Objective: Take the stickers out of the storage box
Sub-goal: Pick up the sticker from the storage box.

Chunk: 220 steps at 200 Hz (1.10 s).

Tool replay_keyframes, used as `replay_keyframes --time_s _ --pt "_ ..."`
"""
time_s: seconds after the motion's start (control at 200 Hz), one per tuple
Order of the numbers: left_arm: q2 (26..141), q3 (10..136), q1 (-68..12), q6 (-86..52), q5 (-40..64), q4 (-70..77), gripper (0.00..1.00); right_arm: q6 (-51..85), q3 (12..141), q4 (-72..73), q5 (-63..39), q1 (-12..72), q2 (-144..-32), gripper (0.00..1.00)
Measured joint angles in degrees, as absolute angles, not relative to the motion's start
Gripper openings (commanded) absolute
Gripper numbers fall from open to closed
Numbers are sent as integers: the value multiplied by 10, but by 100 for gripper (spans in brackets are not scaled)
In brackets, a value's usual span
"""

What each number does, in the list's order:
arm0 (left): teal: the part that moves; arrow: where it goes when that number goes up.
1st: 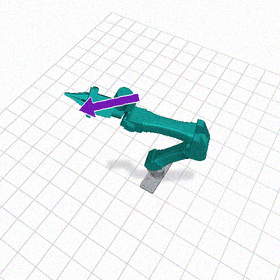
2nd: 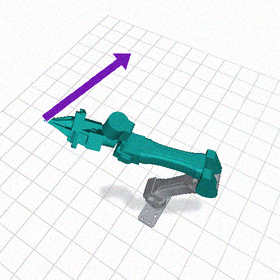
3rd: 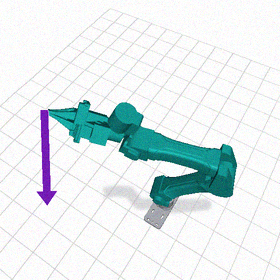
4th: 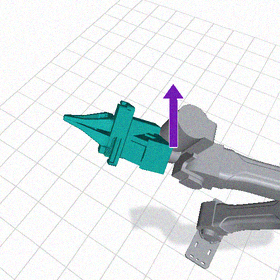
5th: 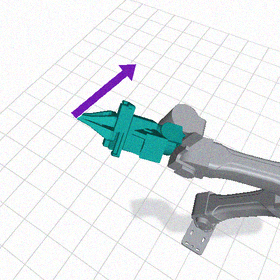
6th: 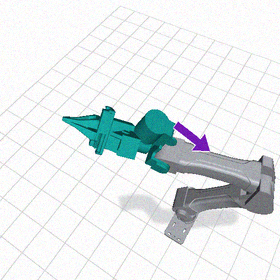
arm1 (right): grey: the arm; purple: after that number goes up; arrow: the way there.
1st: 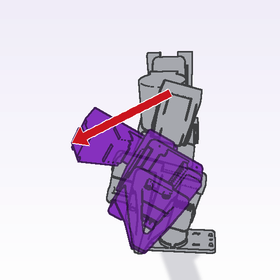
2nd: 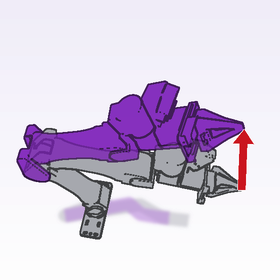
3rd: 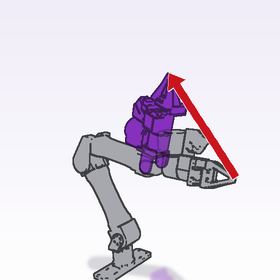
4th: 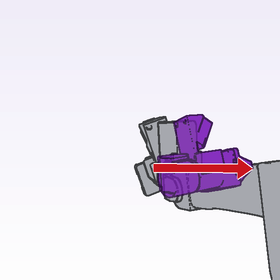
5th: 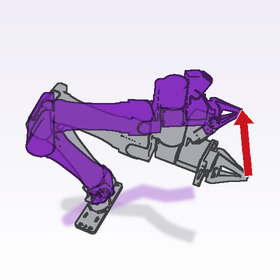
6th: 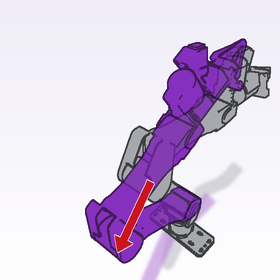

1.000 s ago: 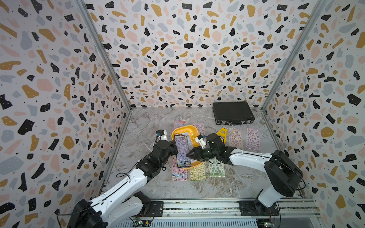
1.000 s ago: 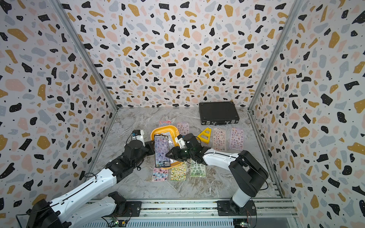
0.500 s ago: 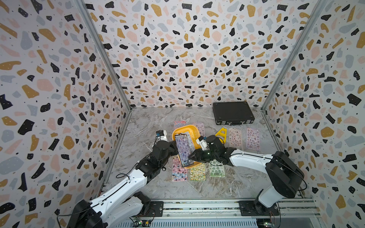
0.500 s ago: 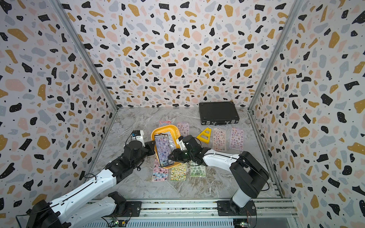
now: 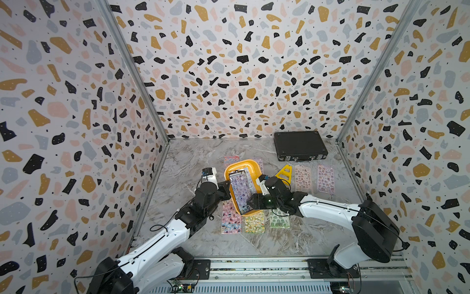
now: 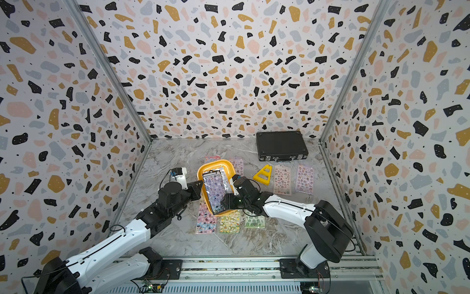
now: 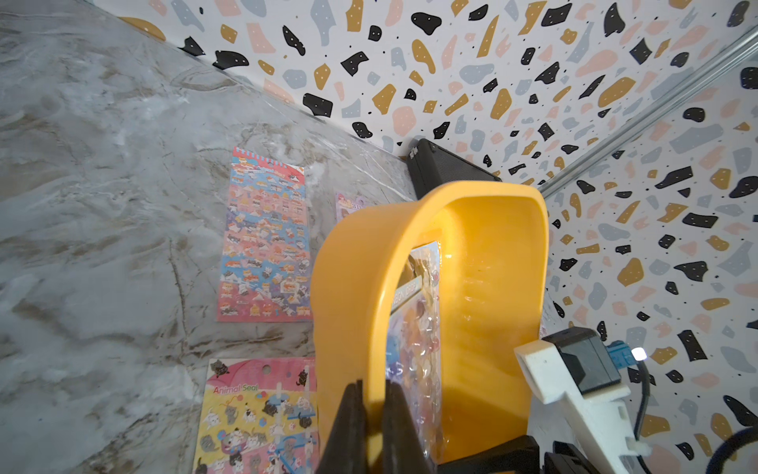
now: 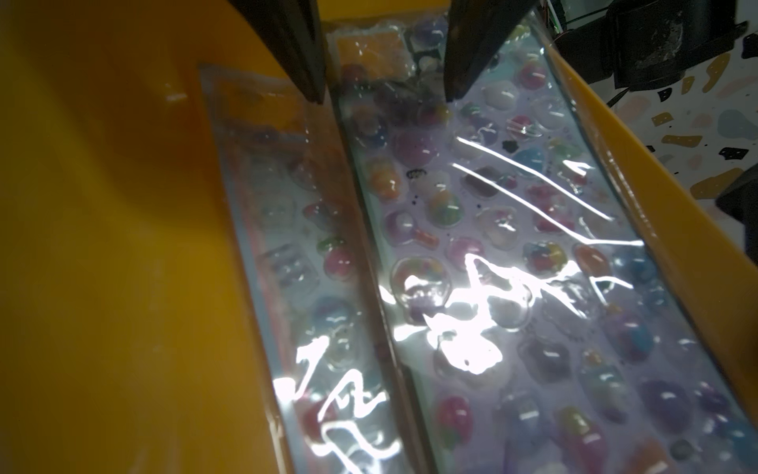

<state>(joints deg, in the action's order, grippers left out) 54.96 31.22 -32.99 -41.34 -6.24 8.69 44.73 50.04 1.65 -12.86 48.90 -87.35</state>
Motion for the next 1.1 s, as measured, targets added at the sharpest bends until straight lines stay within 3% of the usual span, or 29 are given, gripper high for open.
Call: replay_keyframes --time_s 0.536,0.681,1.101 --pt "569 302 -324 -399 2 159 0 397 496 8 -60 493 -856 66" --pt "576 302 -324 -396 32 173 0 398 498 9 -91 488 -856 70" --pt "583 301 -323 -396 45 185 0 423 467 76 -203 445 -854 71"
